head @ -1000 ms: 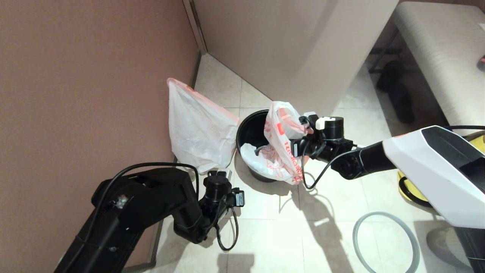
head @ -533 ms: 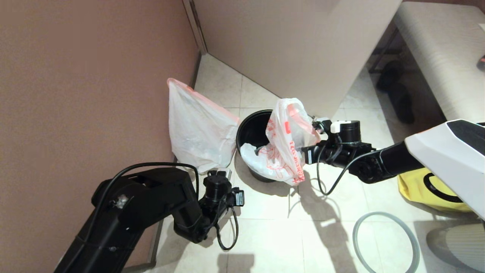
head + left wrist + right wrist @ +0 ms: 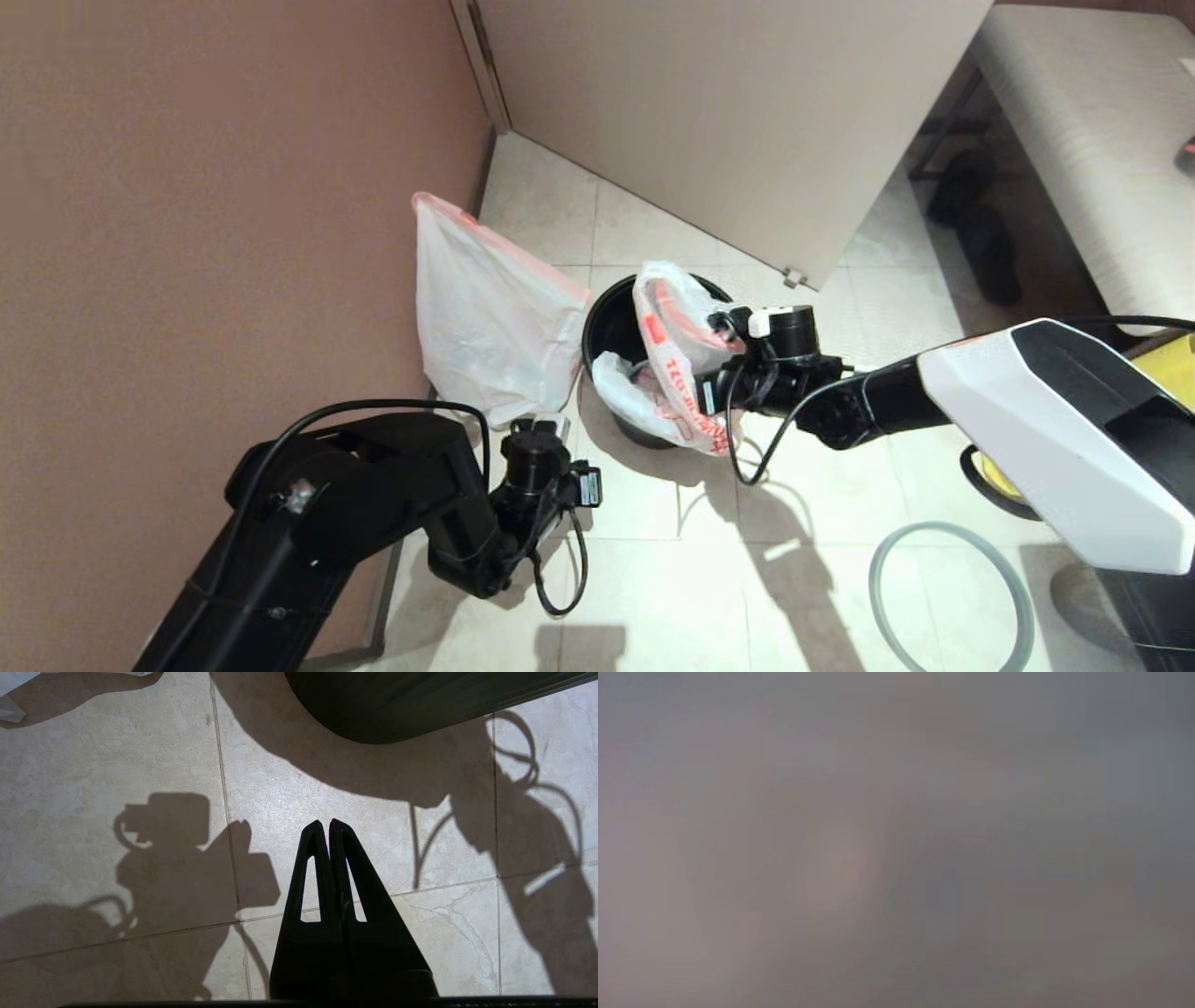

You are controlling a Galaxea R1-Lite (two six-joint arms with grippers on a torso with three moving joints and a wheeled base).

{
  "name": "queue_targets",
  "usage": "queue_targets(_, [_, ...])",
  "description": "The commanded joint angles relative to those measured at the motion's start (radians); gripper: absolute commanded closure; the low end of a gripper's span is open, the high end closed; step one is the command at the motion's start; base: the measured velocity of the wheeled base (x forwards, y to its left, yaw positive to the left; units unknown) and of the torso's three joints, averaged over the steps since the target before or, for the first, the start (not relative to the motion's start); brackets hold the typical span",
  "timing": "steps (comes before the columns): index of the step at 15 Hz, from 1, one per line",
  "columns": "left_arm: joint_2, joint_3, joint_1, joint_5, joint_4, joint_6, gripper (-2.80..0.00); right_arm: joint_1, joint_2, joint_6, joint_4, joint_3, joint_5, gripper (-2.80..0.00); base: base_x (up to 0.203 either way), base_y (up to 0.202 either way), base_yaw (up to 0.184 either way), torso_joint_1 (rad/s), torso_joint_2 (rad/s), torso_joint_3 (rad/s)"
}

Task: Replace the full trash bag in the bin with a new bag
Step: Put the new garbage bag on the trash can

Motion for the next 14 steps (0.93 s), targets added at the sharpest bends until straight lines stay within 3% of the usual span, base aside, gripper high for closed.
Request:
queue_targets(1, [0.0, 0.0, 0.001, 0.002, -0.006, -0.001, 0.0, 0.01, 0.04, -0.015, 0.035, -0.067, 0.0, 0.0, 0.0, 0.0, 0.0, 0.0, 0.0, 0.0])
queue_targets(5, [-0.003, -0.004, 0.003, 0.002, -0.007, -0.002, 0.0, 0.039, 0.086, -0.055, 0.183, -0.273, -0.033, 0.0, 0.0, 0.0, 0.0, 0.0, 0.0, 0.0])
queue_targets(9, [-0.006, -0.006, 0.007, 0.007, -0.007, -0.003, 0.0, 0.045, 0.076, -0.085, 0.083, -0.27, -0.118, 0.0, 0.0, 0.0, 0.0, 0.0, 0.0, 0.0])
queue_targets(14, [-0.006, -0.008, 0.006, 0.008, -0.007, -0.003, 0.0, 0.048, 0.054, 0.012, 0.068, -0.27, -0.152, 0.0, 0.0, 0.0, 0.0, 0.0, 0.0, 0.0])
